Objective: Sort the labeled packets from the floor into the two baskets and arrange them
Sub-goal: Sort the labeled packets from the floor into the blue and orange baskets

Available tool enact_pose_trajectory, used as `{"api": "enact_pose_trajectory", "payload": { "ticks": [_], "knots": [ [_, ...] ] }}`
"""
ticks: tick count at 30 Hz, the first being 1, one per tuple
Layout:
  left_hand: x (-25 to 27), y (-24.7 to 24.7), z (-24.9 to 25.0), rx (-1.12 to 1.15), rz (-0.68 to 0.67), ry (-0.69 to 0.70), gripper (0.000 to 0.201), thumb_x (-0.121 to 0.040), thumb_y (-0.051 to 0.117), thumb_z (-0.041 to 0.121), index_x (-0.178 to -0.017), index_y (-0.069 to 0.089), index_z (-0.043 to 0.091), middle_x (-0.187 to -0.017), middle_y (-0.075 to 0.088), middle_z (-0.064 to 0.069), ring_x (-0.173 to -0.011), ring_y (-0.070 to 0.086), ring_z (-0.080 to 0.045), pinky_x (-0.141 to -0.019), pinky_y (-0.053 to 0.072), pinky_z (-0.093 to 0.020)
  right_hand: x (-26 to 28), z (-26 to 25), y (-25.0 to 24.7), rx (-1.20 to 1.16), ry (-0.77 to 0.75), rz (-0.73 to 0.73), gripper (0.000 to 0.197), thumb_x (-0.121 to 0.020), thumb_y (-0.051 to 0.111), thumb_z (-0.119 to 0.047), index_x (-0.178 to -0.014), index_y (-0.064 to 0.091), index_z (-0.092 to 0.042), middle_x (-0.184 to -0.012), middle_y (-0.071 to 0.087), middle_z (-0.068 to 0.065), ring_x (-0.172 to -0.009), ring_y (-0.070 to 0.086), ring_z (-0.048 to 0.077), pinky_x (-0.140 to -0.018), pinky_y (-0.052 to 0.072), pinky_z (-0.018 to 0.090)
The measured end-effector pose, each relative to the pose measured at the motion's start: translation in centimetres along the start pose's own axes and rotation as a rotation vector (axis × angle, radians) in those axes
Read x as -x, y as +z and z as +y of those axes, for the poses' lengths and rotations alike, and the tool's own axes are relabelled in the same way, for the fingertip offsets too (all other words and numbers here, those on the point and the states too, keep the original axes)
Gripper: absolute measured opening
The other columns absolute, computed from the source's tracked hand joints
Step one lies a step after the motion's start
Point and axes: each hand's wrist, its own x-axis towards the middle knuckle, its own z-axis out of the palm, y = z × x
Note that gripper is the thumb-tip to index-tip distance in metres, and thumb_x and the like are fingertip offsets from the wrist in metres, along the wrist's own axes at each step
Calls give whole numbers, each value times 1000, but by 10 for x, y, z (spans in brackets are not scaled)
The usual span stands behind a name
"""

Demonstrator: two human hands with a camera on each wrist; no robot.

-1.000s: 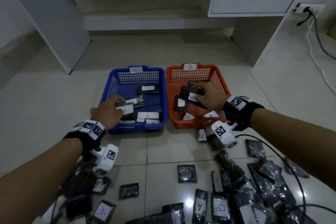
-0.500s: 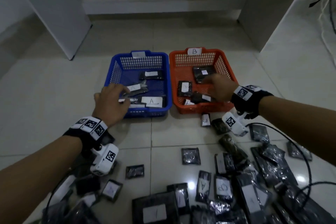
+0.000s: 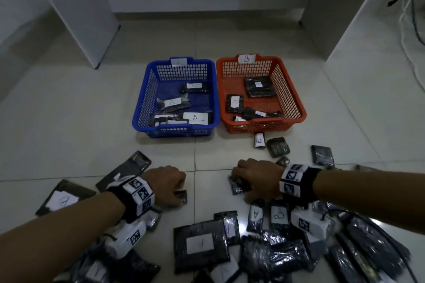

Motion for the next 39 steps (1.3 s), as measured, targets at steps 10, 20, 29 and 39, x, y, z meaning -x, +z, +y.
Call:
{"api": "enact_pose_trajectory", "payload": {
  "ticks": [10, 20, 29, 39],
  "knots": [
    [16, 2, 11, 50, 97, 7, 32, -83, 59, 48, -104, 60, 25, -100, 65, 0, -88, 64, -22, -68, 45, -28, -9, 19, -26, -480, 60, 101, 19, -87, 73, -33, -101, 64, -24, -103, 69, -6, -89, 66, 13, -82, 56, 30],
    [23, -35, 19, 681, 253, 9, 24, -90, 59, 30, -113, 63, 27, -92, 72, 4, -80, 68, -12, -75, 58, -32, -8, 9, -43, -965, 203, 134, 18, -97, 57, -12, -114, 64, -12, -98, 75, 11, -87, 75, 22, -61, 55, 31],
    [33, -52, 25, 1095, 305, -7, 27, -89, 71, 8, -112, 62, 18, -96, 75, -2, -84, 75, -19, -68, 56, -31, 1, 7, -65, -1123, 169, 164, 27, -92, 65, -7, -119, 63, -11, -98, 76, 12, -88, 73, 16, -65, 52, 25],
    [8, -73, -2, 961, 619, -45, 24, -89, 70, 7, -104, 64, 25, -97, 70, -5, -79, 70, -19, -76, 58, -35, -5, 36, -105, -1221, 209, 427, 36, -91, 68, -8, -123, 57, -19, -103, 73, 10, -76, 72, 14, -63, 55, 26]
  ]
}}
